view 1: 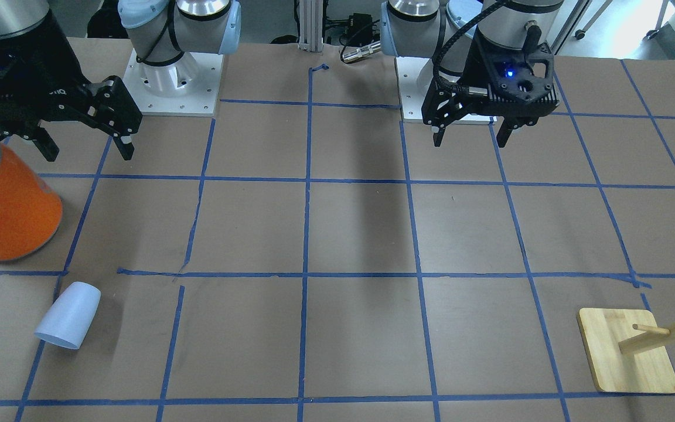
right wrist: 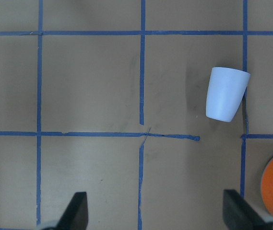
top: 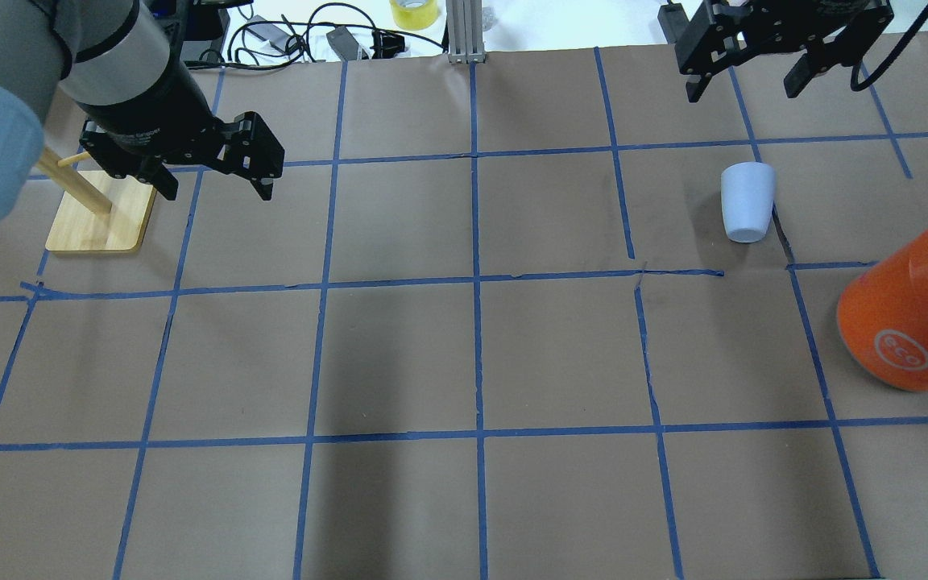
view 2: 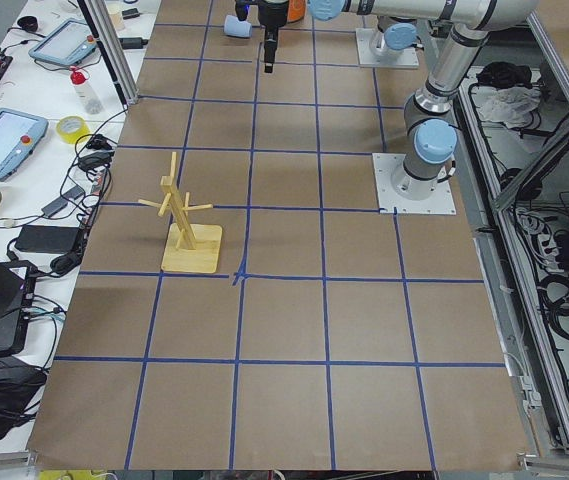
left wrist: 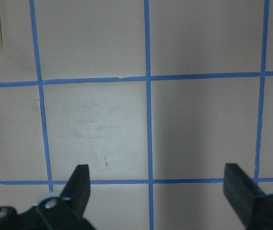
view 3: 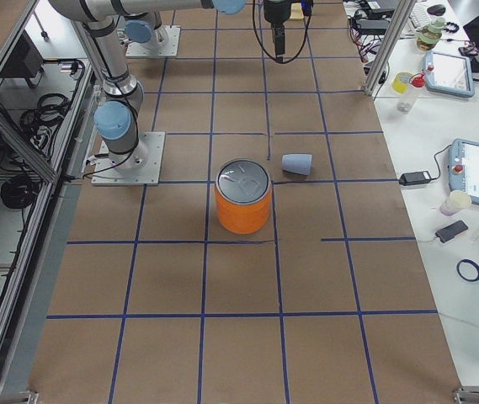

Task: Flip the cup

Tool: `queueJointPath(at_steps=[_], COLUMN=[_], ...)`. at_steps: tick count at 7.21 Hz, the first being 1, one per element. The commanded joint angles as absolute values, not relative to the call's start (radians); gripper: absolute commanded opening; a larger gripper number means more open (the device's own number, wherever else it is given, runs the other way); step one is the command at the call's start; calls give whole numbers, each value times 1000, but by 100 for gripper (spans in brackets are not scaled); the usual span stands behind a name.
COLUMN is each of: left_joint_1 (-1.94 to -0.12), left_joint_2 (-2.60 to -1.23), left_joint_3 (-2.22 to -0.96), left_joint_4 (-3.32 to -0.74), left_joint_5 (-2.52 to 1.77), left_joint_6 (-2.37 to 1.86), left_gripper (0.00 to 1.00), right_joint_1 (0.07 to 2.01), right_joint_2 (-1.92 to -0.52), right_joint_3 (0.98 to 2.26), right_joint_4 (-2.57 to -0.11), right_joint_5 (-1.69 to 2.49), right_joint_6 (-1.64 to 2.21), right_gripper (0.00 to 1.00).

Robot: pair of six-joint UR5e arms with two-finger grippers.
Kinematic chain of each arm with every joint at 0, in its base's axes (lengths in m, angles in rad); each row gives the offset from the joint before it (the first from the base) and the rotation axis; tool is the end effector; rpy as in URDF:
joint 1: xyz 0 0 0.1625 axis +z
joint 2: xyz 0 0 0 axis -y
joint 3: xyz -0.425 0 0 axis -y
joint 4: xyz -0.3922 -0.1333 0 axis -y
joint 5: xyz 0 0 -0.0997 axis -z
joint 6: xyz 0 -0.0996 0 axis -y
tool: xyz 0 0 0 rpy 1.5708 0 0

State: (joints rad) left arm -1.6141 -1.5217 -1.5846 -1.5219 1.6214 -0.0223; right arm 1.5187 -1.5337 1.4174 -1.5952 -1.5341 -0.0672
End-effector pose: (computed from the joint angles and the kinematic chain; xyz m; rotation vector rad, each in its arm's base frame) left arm -0.1489 -0.4728 0.5101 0.0292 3.0908 -0.1327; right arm 0.1098 -0.5244 0.5482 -0.0275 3.1054 -0.2219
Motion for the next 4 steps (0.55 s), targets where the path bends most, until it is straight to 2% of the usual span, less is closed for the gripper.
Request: queueJointPath(at_steps=[1,4], left_joint_1=[-1614,-1614], left_joint_2=[-1522,-1522], left_joint_3=[-1585,-1585], left_joint_4=[-1522,-1523], left_joint_5=[1623,1623], left_joint_6=[-21,-21], left_gripper=[100,100], right_joint_1=[1519,1516], right_joint_2=[-1532,-1525], right_joint_3=[1419,1419], right_joint_4=[-1598,-1601], right_joint_5=[-1536,-1533], right_joint_6=[-66,-80], right_gripper=[100,100])
